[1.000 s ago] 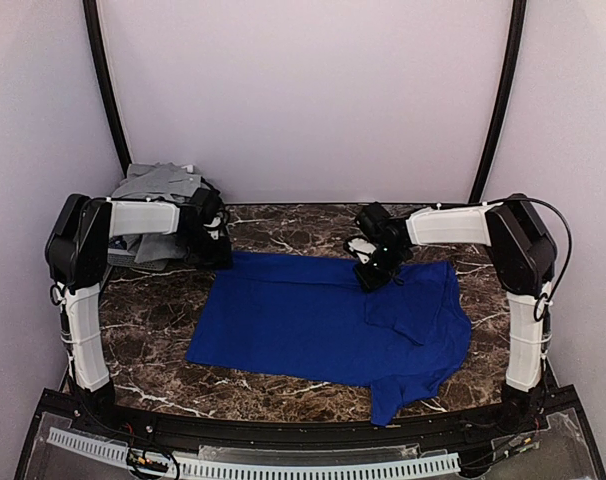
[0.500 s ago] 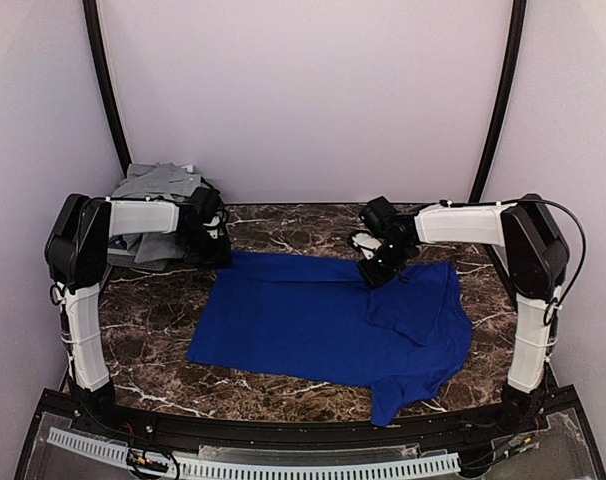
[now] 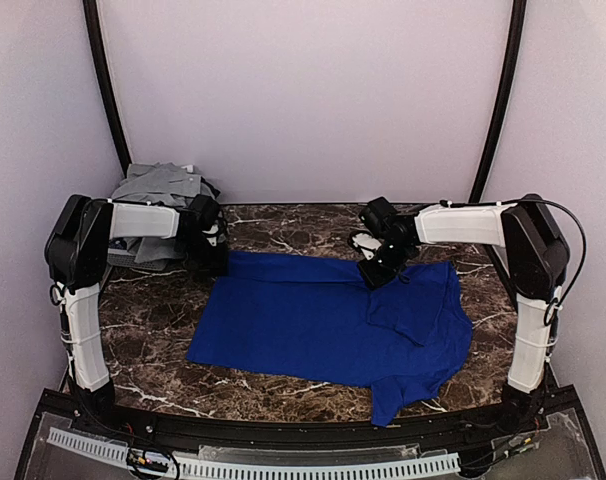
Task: Fold and stack the mixed laundry pile
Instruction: Adjust the 1/3-folded T-shirt at the center of the board.
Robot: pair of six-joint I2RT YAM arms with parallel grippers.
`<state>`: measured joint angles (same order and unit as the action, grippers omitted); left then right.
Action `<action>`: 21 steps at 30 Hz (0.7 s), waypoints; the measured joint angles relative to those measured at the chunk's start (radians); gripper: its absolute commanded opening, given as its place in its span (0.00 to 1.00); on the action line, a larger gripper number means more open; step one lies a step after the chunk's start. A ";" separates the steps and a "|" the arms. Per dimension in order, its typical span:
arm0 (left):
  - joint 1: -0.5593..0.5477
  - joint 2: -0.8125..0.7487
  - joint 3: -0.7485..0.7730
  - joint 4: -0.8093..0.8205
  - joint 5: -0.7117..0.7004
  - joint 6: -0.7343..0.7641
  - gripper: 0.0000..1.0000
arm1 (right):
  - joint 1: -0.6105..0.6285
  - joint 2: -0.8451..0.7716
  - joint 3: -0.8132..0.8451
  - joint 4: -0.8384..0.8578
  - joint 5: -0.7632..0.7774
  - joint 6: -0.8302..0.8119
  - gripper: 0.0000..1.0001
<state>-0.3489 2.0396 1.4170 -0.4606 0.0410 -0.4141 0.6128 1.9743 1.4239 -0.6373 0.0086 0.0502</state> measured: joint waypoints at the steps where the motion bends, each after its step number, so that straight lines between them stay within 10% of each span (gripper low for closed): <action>1: 0.000 0.000 0.000 0.002 0.001 -0.003 0.26 | 0.000 0.000 0.000 0.000 0.000 0.000 0.00; 10: 0.000 0.000 0.007 0.002 0.003 -0.001 0.00 | 0.000 0.000 0.000 -0.002 0.001 0.000 0.00; 21: 0.000 -0.042 0.016 -0.046 0.002 0.003 0.00 | 0.000 0.000 -0.005 -0.011 0.014 0.000 0.00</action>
<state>-0.3489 1.9980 1.4334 -0.5068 0.0425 -0.4114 0.6132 1.9743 1.4189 -0.6487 0.0227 0.0502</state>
